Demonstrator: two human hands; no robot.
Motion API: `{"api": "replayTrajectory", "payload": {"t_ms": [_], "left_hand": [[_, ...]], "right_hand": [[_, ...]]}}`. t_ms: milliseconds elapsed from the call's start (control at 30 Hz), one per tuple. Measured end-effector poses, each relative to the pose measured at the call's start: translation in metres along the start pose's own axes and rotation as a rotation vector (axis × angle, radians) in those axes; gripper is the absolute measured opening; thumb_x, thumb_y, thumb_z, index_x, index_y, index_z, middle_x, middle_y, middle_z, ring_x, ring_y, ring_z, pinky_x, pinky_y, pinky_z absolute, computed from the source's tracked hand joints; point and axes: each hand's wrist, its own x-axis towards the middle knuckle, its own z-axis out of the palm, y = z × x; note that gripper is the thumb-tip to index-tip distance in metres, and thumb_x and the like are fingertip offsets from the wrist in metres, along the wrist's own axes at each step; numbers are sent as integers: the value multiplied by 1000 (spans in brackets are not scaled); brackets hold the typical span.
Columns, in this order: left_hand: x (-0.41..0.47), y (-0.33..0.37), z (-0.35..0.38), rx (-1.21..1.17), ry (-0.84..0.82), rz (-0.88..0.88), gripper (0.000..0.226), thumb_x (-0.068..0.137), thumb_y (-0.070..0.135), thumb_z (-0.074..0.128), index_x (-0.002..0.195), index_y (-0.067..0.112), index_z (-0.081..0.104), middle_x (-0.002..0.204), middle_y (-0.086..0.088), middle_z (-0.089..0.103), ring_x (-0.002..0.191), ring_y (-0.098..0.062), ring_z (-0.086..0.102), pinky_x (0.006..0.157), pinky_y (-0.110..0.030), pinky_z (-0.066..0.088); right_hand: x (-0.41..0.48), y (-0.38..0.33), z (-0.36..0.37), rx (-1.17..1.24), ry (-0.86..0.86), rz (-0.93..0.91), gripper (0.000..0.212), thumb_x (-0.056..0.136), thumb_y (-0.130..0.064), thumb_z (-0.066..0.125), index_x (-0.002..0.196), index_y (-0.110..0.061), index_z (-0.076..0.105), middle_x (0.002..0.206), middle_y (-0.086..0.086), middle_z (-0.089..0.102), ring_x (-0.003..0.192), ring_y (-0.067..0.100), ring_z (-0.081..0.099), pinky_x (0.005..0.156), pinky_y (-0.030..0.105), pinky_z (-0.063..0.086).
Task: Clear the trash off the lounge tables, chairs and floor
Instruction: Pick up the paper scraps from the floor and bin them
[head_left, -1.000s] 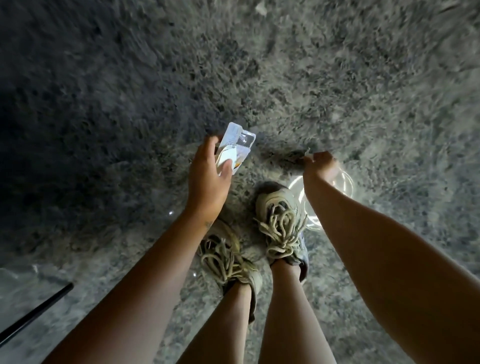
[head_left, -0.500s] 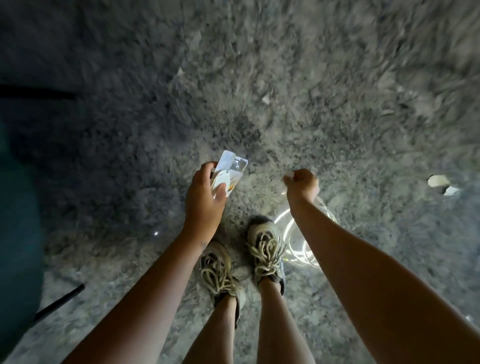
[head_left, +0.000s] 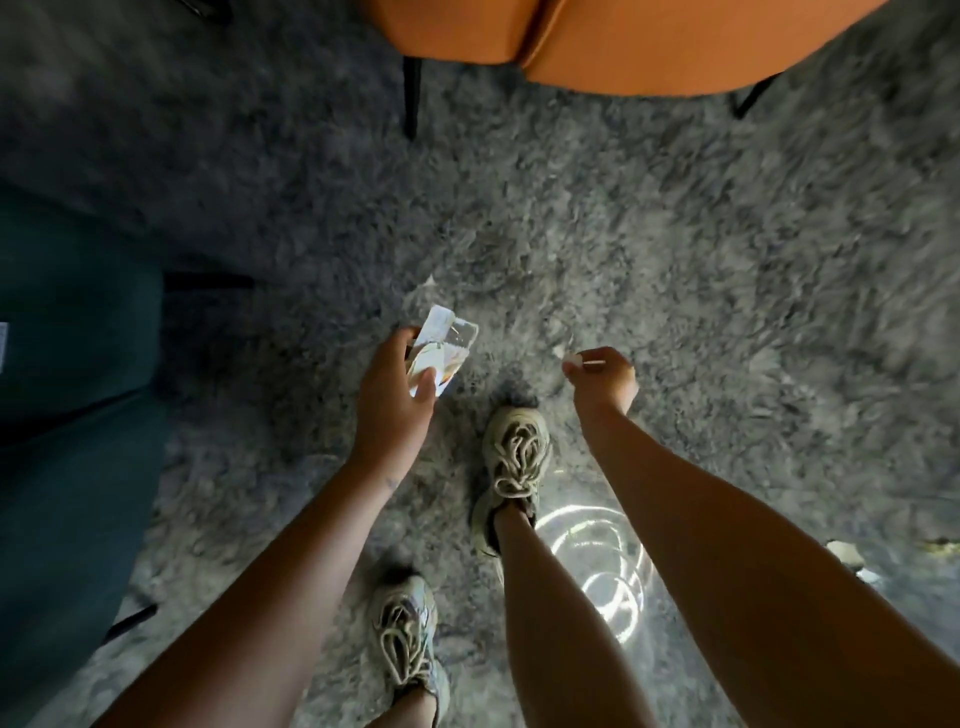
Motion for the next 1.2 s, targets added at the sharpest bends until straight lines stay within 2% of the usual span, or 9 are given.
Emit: {"api": "replayTrajectory", "payload": {"t_ms": [100,267,433,600,667,733,833,967,1200], "left_hand": [[12,-2,3,28,29,-49,36,83,-5,54,119,-2,51,114,-18,60,102,-30,57,87,-35,44],[16,2,18,73,28,-82,32,82,-4,54,115,-5,53,111,-20,60,96,-29,56,74,-18,33],[4,33,26,1,-35,-86,30,84,-2,52,113,-1,52,109,-16,61,96,-25,57,73,-17,37],[-17,93,18,-91,-136,-39,31,84,-3,52,114,4,51,109,-12,62,96,-24,60,78,-35,52],[-21,119,14,-90,-176,11,31,85,-1,54,115,6,51,109,-10,62,96,-23,61,78,-31,52],[-25,147,9,-100,-211,13,32,86,3,55,117,10,51,111,-9,63,97,-23,62,82,-38,53],[-33,190,5,-111,-223,47,35,85,3,55,119,11,51,112,-10,63,98,-26,62,83,-47,51],[-60,242,9,-120,-369,130,32,87,0,54,116,13,50,112,-10,62,100,-29,62,81,-51,52],[-134,286,62,-75,-627,212,29,89,-3,50,102,22,45,101,-2,60,94,-22,63,80,-49,54]], "right_hand": [[17,-1,3,-32,6,22,10,79,-10,69,89,-11,66,90,10,70,83,24,63,66,25,42],[31,4,-10,-122,49,12,11,82,-12,60,91,-11,68,92,12,71,90,29,63,68,23,38],[15,-14,-37,73,21,63,13,78,-9,66,90,-15,67,89,12,71,71,22,60,70,37,52],[-43,-55,-83,255,-213,-116,26,71,-4,74,80,-24,61,59,-11,62,52,3,52,52,17,44],[-69,-68,-102,344,-277,-131,32,70,-1,74,78,-26,56,53,-10,62,48,3,50,47,14,41],[-91,-79,-119,458,-281,-124,34,70,4,74,75,-23,54,56,-8,62,52,6,54,50,16,44],[-121,-88,-148,610,-237,-102,30,70,7,73,75,-16,53,58,-6,64,54,7,58,52,16,48],[-152,-86,-189,888,-126,-40,29,74,14,66,73,-10,50,51,-7,65,47,2,60,45,14,46],[-170,-33,-247,1146,236,129,30,77,15,62,70,-10,48,64,5,56,49,4,56,47,16,45]]}}
